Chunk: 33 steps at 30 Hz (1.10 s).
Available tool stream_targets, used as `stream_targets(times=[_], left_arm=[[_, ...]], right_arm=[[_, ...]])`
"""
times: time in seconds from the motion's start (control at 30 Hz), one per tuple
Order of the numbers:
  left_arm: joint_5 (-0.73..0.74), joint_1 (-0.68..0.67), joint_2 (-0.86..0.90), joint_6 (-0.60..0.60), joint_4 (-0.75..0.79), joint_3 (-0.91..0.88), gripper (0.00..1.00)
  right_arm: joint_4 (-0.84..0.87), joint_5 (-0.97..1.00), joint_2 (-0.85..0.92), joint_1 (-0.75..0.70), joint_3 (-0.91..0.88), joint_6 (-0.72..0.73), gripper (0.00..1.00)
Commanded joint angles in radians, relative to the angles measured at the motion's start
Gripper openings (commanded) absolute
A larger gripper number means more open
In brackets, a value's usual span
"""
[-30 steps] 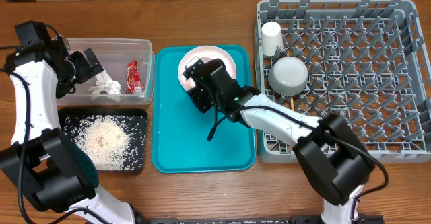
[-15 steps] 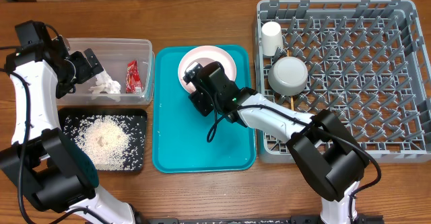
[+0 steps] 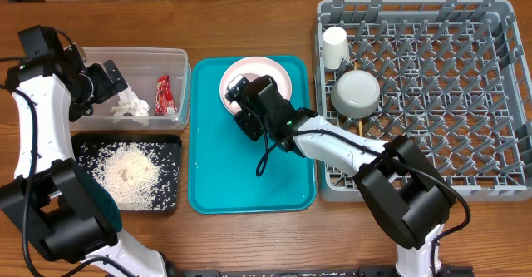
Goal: Sort waste into correct bins and load items into the dishwasher
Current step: 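Lower right gripper onto pink plate rim and grasp it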
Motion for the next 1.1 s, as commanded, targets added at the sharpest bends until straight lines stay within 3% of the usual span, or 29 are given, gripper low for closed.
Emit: stream_targets(times=[0.0, 0.57, 1.07], left_arm=[[-0.006, -0.013, -0.034, 0.019, -0.002, 0.016, 1.00], [-0.006, -0.013, -0.034, 0.019, -0.002, 0.016, 1.00], [-0.006, -0.013, -0.034, 0.019, -0.002, 0.016, 1.00]], right_arm=[[0.008, 0.013, 0.003, 0.003, 0.020, -0.088, 0.43], [0.028, 0.055, 0.004, 0.003, 0.020, -0.233, 0.37], [-0.011, -0.054, 0.004, 0.004, 0.020, -0.236, 0.28]])
